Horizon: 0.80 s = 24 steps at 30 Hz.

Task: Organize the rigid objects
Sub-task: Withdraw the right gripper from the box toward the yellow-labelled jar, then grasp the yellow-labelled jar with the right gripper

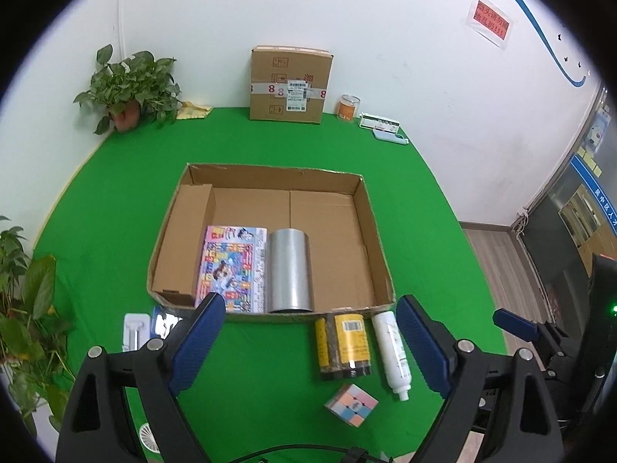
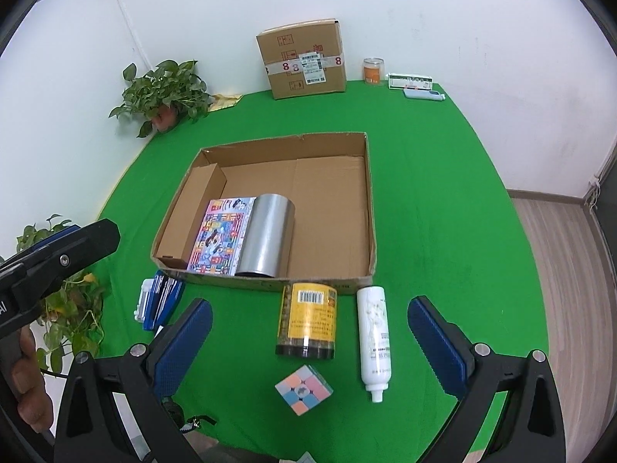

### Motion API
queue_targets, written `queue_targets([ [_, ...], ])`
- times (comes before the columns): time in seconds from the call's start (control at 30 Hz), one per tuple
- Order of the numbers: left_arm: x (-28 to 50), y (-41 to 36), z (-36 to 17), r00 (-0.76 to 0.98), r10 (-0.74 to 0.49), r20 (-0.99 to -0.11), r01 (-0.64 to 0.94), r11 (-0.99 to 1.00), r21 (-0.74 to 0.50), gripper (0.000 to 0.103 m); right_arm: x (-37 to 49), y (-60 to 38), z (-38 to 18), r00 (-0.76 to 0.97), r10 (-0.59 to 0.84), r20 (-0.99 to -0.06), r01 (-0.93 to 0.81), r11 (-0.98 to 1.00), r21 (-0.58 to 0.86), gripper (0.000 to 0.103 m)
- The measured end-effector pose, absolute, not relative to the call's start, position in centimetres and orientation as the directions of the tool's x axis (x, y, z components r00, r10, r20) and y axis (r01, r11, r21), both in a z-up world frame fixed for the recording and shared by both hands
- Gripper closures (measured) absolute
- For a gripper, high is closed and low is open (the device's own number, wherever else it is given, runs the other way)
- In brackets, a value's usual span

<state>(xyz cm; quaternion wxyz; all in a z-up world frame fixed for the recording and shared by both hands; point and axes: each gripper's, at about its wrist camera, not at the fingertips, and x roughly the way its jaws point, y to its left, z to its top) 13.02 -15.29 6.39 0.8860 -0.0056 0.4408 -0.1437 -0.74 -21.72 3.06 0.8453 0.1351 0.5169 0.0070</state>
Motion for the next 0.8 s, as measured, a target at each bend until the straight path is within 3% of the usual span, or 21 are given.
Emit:
queue_targets([
  [0.47, 13.3, -16.4, 3.3, 0.462, -0.317, -0.828, 0.295, 0.936, -0.194, 0.013, -1.3, -22.1, 0.6, 0.408, 0.162, -0.898, 0.131, 0.964, 0.233, 0.001],
  [0.8, 19.4, -15.4, -5.7, 0.114, -0.513, -0.85, 0.314, 0.831, -0.459, 0.013, -0.9, -21.1, -7.2, 0.242, 0.354, -0.903, 0.169, 0.902, 0.398, 0.002],
])
